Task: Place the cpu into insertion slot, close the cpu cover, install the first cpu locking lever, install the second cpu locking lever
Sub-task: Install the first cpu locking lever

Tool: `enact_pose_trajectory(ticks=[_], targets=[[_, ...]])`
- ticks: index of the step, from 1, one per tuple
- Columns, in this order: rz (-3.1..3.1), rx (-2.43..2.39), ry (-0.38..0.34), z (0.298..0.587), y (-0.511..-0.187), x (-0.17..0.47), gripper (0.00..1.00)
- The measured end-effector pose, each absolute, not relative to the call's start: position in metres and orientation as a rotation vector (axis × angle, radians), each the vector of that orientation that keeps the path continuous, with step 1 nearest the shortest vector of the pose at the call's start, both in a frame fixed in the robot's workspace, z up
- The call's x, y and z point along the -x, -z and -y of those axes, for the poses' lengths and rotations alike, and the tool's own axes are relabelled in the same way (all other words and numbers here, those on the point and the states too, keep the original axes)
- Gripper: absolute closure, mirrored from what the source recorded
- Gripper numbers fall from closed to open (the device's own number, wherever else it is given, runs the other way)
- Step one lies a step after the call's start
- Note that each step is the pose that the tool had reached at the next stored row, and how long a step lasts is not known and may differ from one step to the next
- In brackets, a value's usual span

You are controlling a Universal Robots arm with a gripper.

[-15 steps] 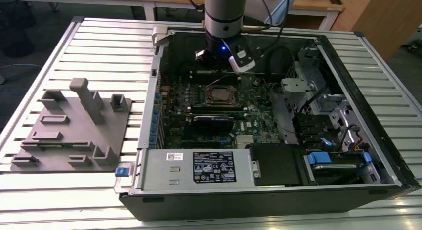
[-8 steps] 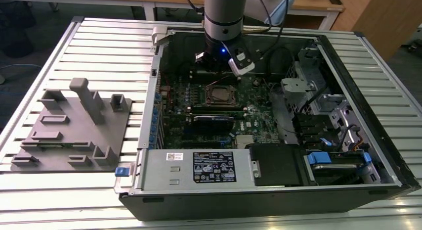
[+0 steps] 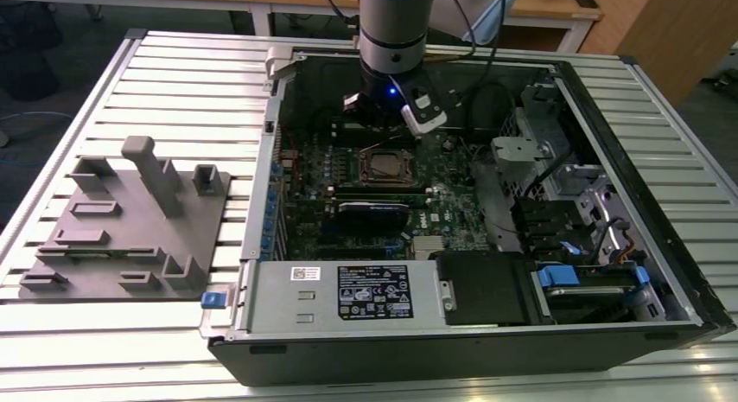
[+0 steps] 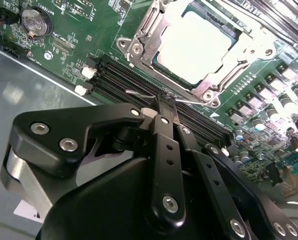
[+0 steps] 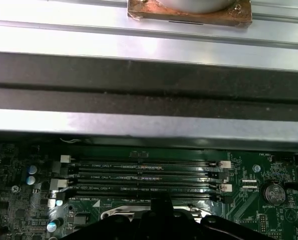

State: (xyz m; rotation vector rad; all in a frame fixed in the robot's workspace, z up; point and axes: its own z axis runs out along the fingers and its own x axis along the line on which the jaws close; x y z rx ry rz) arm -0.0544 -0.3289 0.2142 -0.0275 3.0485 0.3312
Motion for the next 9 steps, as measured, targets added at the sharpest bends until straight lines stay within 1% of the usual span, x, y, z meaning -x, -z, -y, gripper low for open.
enact_pose_trajectory(ticks=[9], targets=[[-3.047,0.004,-0.328,0.3288,-0.2105,0.0512,0.90]])
